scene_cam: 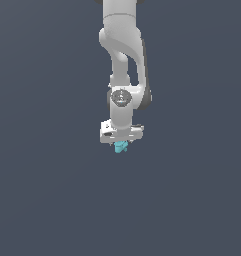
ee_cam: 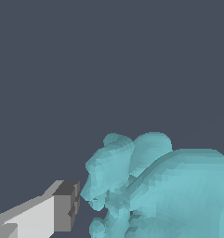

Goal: Pick up the object and move it to a goal position.

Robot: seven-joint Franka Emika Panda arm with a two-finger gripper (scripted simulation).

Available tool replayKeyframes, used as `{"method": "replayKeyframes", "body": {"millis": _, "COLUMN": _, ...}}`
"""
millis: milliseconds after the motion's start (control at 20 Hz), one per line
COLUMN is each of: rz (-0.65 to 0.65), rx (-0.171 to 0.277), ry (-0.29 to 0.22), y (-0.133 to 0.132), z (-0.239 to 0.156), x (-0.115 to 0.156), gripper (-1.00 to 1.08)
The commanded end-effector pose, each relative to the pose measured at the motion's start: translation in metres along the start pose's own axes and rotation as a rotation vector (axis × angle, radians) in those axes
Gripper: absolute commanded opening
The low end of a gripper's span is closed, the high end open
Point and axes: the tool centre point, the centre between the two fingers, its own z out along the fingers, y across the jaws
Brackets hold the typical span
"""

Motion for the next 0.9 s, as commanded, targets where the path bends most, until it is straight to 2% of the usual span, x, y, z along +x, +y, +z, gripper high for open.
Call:
{"method": "replayKeyframes", "body": {"millis": 0, "rz": 0.0, "rx": 0.0, "ry": 0.001, "y": 0.0002, "z": 0.0023, "x": 0.0007, "gripper": 1.0}}
{"method": "replayKeyframes", "body": {"millis": 50, "rz": 0.0, "rx": 0.0, "ry": 0.001, "y": 0.0002, "z": 0.0023, "x": 0.0007, "gripper": -1.0}}
{"method": "replayKeyframes", "body": {"millis": 850, "rz": -0.001, "rx": 0.0, "ry": 0.002, "y": -0.004, "z": -0.0061, "x": -0.0023, "gripper": -1.0}}
